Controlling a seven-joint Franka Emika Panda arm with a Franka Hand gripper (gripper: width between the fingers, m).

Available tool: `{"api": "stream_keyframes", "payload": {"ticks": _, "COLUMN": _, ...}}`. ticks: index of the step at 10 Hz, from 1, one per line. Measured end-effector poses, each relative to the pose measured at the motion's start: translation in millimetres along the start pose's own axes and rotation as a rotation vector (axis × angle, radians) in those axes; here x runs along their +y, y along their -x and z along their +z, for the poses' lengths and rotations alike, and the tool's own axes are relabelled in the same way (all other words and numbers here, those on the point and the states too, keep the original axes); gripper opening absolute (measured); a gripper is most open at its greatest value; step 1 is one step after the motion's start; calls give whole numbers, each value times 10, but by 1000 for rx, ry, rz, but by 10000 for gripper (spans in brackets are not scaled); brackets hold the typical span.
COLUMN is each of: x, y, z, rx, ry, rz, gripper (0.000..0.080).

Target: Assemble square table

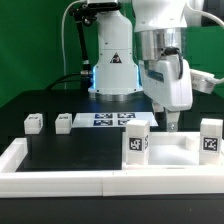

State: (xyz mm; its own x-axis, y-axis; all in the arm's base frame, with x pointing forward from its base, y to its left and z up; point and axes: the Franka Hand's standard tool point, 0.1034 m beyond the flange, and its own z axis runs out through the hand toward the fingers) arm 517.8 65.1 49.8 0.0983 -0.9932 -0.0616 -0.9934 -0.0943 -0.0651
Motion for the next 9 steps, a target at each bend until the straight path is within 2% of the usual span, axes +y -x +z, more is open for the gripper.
{"api": "stream_keyframes", "payload": {"ticks": 4, "x": 146, "y": -6, "z": 201, "rx": 11, "ry": 40, "rz": -1, "gripper": 649}}
{"api": "stream_keyframes", "payload": {"ticks": 9, "x": 157, "y": 14, "z": 219, "rx": 11, "ry": 44, "rz": -4, "gripper": 649}}
